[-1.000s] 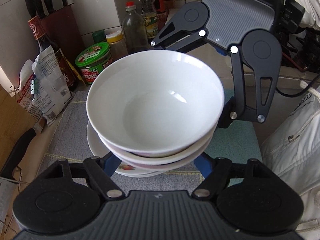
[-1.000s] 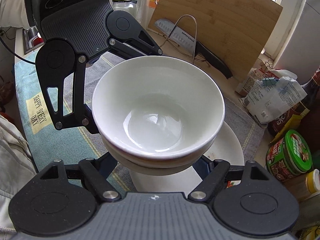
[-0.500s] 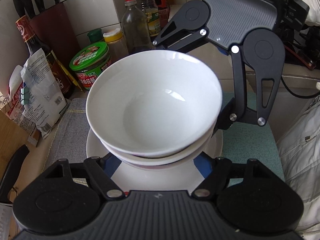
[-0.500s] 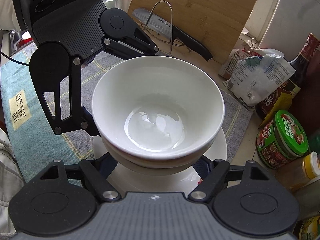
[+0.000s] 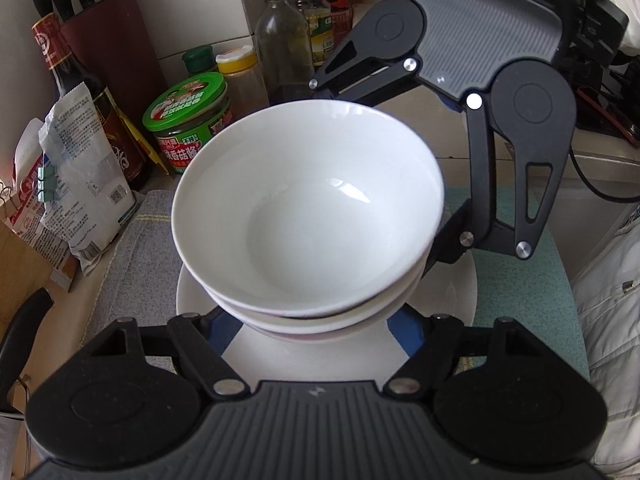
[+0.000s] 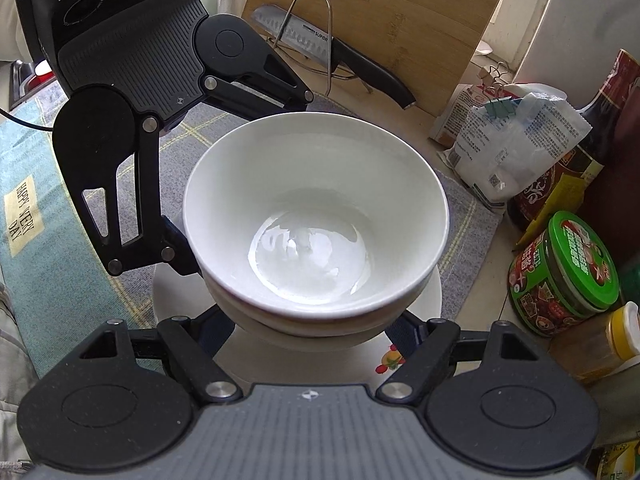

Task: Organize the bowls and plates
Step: 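Carry the bowl stack with both tools over the flower-print plate stack, then lower the bowls onto the plates and open both grippers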

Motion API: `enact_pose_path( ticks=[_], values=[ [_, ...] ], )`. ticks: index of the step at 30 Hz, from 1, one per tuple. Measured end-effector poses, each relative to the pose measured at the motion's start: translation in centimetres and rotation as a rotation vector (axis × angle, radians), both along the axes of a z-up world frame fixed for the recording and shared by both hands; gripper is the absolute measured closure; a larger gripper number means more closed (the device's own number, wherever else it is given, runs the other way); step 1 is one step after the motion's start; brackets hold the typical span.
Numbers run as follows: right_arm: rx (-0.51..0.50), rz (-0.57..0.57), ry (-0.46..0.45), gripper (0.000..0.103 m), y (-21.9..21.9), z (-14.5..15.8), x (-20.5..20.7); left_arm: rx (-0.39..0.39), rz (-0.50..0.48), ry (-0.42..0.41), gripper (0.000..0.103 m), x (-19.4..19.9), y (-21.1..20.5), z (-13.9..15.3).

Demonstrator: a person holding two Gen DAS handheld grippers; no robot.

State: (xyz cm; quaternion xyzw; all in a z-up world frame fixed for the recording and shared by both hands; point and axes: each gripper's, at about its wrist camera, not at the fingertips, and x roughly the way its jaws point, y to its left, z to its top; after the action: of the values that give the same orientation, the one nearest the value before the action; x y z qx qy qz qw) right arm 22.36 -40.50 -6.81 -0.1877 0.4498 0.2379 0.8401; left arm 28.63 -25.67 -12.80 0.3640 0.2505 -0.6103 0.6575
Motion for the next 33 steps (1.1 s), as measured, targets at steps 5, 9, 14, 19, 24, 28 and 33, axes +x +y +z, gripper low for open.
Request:
enact_pose_path(
  ticks=[5, 9, 14, 19, 24, 28, 33],
  values=[
    [0.005, 0.002, 0.011, 0.018, -0.4, -0.2, 0.4, 0.001, 0.008, 0.011, 0.025, 0.2, -0.2, -0.2],
    [0.017, 0.001, 0.02, 0.018, -0.6, -0.3, 0.4, 0.0, 0.008, 0.018, 0.025, 0.4, -0.2, -0.2],
    [0.028, -0.001, 0.027, 0.018, -0.7, -0.3, 0.5, -0.002, 0.009, 0.024, 0.025, 0.6, -0.3, -0.2],
    [0.029, -0.003, 0.025, 0.018, -0.7, -0.3, 0.5, -0.006, 0.01, 0.023, 0.025, 0.7, -0.3, -0.2],
    [0.027, -0.004, 0.02, 0.018, -0.6, -0.4, 0.5, -0.008, 0.009, 0.018, 0.025, 0.7, -0.2, -0.3],
    [0.031, -0.016, 0.007, 0.009, -0.6, -0.3, 0.3, -0.024, 0.015, 0.013, 0.018, 0.7, 0.0, -0.1],
    [0.076, -0.04, -0.015, 0.0, -1.2, 0.6, 0.3, -0.061, 0.033, -0.011, 0.004, 0.4, 0.6, 0.5]
  ],
)
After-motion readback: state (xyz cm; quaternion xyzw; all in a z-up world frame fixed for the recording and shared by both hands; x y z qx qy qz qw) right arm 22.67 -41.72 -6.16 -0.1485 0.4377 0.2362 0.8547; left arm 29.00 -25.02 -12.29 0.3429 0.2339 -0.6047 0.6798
